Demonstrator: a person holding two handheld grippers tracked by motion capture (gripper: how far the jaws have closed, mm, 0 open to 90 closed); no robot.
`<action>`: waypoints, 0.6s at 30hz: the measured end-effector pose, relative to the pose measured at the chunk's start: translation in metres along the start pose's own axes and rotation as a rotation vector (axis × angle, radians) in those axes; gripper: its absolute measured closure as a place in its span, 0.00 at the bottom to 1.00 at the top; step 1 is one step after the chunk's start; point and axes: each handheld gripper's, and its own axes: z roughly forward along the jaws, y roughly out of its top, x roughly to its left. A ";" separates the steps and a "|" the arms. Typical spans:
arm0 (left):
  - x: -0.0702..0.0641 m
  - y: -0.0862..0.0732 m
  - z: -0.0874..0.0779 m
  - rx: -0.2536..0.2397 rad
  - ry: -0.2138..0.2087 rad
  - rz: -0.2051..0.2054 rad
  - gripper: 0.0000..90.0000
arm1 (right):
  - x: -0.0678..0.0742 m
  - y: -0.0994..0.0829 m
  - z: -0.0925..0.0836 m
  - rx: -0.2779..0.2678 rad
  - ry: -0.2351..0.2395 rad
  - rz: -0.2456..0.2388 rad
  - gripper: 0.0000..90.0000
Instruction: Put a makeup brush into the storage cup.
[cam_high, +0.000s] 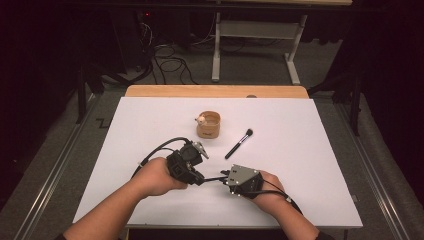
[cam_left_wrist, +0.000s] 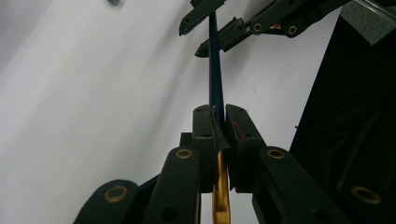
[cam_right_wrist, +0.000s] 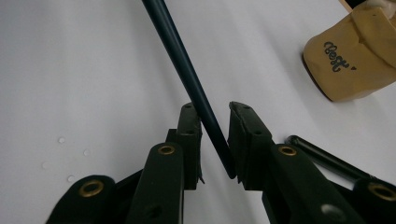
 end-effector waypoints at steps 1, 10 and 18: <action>0.000 0.000 0.000 0.000 -0.002 0.000 0.93 | 0.001 0.000 0.000 -0.001 -0.005 0.004 0.84; 0.001 0.001 0.000 0.008 -0.001 0.003 0.93 | 0.001 0.000 0.001 0.000 -0.001 -0.007 0.85; 0.001 0.002 -0.003 0.000 -0.001 0.005 0.93 | 0.002 0.000 0.001 0.005 0.006 -0.030 0.88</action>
